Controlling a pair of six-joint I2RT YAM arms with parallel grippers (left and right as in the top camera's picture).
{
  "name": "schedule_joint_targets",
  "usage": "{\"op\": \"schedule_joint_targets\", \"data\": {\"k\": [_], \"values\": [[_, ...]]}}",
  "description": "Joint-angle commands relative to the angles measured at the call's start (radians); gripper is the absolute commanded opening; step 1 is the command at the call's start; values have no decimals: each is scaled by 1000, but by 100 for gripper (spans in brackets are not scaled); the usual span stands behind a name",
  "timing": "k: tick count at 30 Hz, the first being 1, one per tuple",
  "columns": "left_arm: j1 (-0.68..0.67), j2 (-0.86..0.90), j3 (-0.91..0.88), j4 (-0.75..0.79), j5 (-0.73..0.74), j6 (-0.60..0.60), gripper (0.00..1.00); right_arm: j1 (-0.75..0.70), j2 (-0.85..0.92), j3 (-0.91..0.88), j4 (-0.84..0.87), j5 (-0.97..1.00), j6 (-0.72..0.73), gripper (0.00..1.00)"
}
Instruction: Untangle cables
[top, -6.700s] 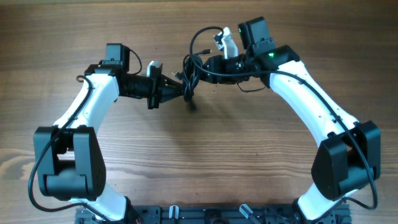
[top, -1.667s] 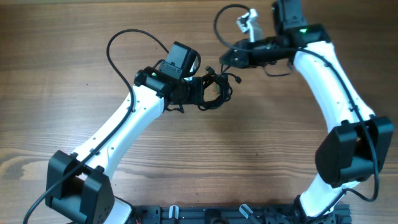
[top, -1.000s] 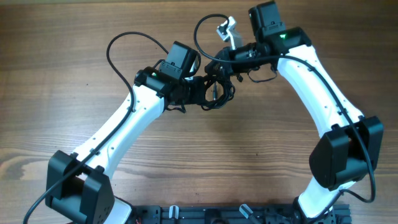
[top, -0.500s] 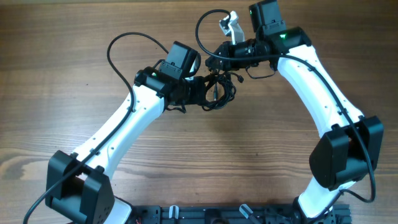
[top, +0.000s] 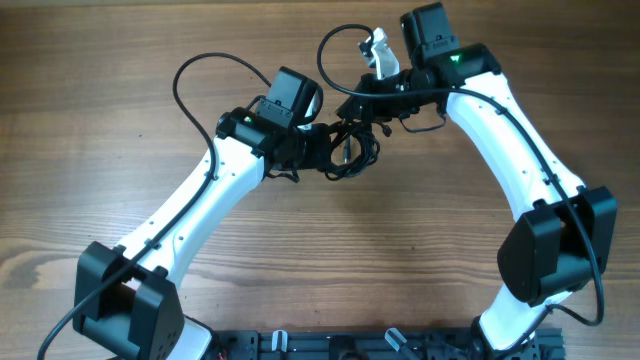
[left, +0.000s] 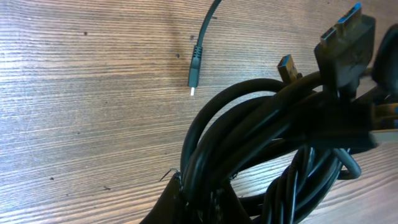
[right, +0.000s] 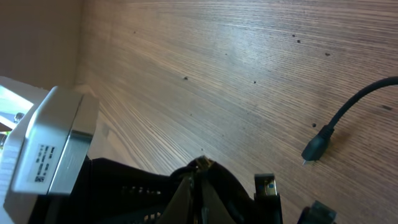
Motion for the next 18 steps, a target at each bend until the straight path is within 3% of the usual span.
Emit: {"op": "schedule_joint_targets", "data": {"k": [1, 10, 18], "values": [[0, -23, 18, 22, 50, -10, 4, 19, -29, -42, -4, 13, 9, 4], [10, -23, 18, 49, 63, -145, 4, 57, -28, -44, -35, 84, 30, 4], [140, -38, 18, 104, 402, -212, 4, 58, -28, -44, -46, 125, 49, 4]]}}
